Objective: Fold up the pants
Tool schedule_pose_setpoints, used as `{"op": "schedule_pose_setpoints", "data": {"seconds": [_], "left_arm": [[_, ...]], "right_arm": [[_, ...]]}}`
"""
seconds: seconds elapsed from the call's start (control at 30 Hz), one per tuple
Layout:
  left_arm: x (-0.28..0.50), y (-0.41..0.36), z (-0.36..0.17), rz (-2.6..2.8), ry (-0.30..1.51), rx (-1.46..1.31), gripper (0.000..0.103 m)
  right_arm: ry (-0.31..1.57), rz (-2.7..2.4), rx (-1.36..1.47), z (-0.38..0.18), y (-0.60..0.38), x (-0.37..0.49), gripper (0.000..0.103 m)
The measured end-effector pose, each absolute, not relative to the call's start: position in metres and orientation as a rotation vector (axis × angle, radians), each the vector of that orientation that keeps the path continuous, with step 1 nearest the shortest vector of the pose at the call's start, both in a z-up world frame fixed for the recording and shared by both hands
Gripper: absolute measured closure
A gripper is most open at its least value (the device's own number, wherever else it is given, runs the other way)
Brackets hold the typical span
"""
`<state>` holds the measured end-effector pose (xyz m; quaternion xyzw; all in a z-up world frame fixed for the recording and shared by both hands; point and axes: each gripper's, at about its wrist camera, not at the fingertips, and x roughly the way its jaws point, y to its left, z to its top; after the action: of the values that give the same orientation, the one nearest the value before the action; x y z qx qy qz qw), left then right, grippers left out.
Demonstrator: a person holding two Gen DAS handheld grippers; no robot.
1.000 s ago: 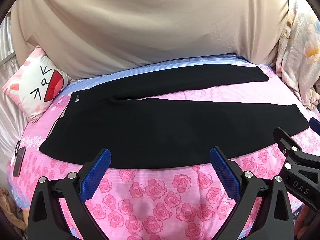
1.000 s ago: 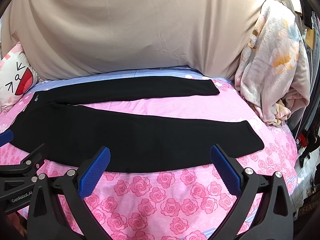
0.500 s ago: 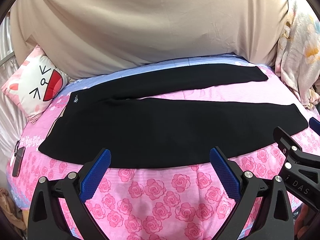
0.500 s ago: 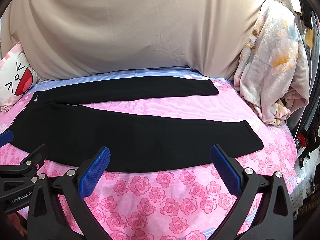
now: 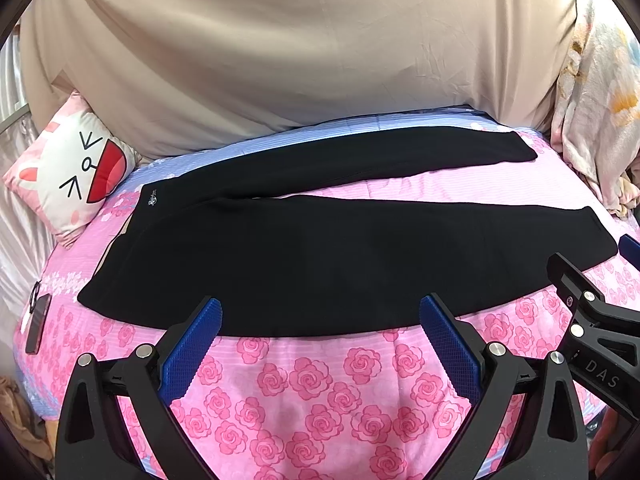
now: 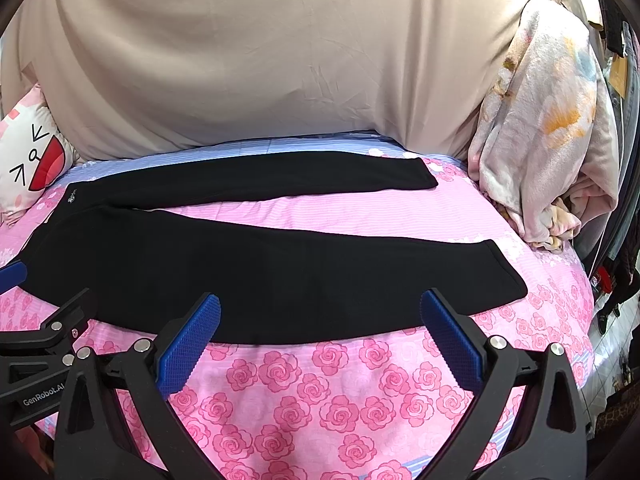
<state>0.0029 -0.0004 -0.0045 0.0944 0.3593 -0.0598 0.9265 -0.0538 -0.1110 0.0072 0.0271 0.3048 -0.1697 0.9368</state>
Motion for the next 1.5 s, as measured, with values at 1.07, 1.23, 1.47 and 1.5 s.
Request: {"op": "schedule_pose_setpoints", "data": {"seconds": [1.07,1.23,1.47,1.5], "left_arm": [[0.048,0.010,-0.019,-0.072,0.805,0.183,0.006],[0.094,0.021,-0.022,-0.013,0.807,0.189,0.006],[0.169,0.038,-0.025,-0.018,0.817,0.152,0.005],[0.181,0.043,-0.027,-0.017,0.826,0.143,0.005]], "right_arm": [[0.654,-0.178,0.285,0.001,-0.200,-0.015,0.005],[0.647,-0.211,0.203,0.002,-0.270,0.048,0.005],[0.794,-0.190,0.276,-0.014,-0.404,0.182,0.005],[0.805,-0.203,0.297,-0.019,-0.424,0.199,0.005]]}}
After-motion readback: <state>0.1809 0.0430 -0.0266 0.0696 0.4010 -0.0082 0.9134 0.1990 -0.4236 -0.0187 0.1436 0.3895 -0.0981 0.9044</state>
